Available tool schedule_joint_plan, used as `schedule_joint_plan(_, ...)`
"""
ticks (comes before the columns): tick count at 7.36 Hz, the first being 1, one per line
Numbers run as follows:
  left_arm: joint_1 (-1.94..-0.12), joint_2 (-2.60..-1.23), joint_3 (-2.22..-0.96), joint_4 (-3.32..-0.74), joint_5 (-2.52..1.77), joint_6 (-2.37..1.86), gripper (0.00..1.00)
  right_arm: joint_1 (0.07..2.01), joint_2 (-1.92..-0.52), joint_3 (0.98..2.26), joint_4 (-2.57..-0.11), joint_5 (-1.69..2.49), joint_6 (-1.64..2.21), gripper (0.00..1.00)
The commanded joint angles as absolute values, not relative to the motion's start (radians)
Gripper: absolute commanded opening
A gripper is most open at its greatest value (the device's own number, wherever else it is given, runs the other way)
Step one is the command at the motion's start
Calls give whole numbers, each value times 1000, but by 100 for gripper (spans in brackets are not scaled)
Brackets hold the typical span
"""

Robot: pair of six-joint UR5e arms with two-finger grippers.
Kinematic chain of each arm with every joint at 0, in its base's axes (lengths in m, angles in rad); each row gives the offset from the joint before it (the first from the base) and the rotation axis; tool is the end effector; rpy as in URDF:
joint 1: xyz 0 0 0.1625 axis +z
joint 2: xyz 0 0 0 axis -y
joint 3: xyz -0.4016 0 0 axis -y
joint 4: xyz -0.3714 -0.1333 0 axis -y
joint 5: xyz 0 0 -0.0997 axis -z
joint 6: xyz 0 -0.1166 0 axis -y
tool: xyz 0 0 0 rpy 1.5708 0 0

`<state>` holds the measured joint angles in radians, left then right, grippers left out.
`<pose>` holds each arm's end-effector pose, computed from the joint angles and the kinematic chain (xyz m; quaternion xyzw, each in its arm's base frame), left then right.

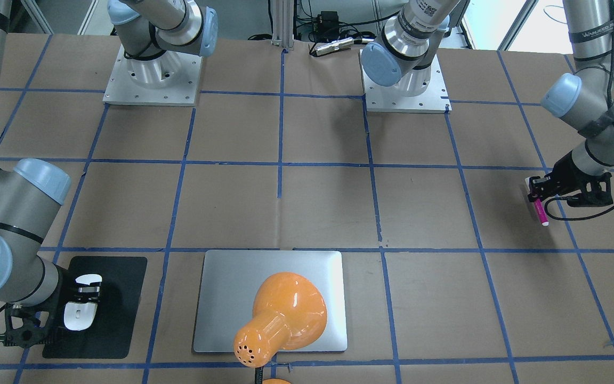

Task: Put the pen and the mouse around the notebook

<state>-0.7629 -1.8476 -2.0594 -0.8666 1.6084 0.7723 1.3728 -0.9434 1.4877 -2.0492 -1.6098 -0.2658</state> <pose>0.2506 -0.4179 0.1691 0.0172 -0.9992 -0.0349 0.0085 -0.0007 -0.6580 0.1725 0.0345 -0.9987 -0.0365 0.0114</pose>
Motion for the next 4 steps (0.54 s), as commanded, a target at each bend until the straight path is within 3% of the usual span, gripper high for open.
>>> schedule_joint_plan(1, -805, -1763, -2057, -964, 1608, 682, 5, 1373, -933, 1489, -2048, -1589, -256, 57)
schedule_joint_plan(4, -989, -1617, -2100, -1106, 1592, 223, 4, 1373, -925, 1488, -2051, -1577, -252, 60)
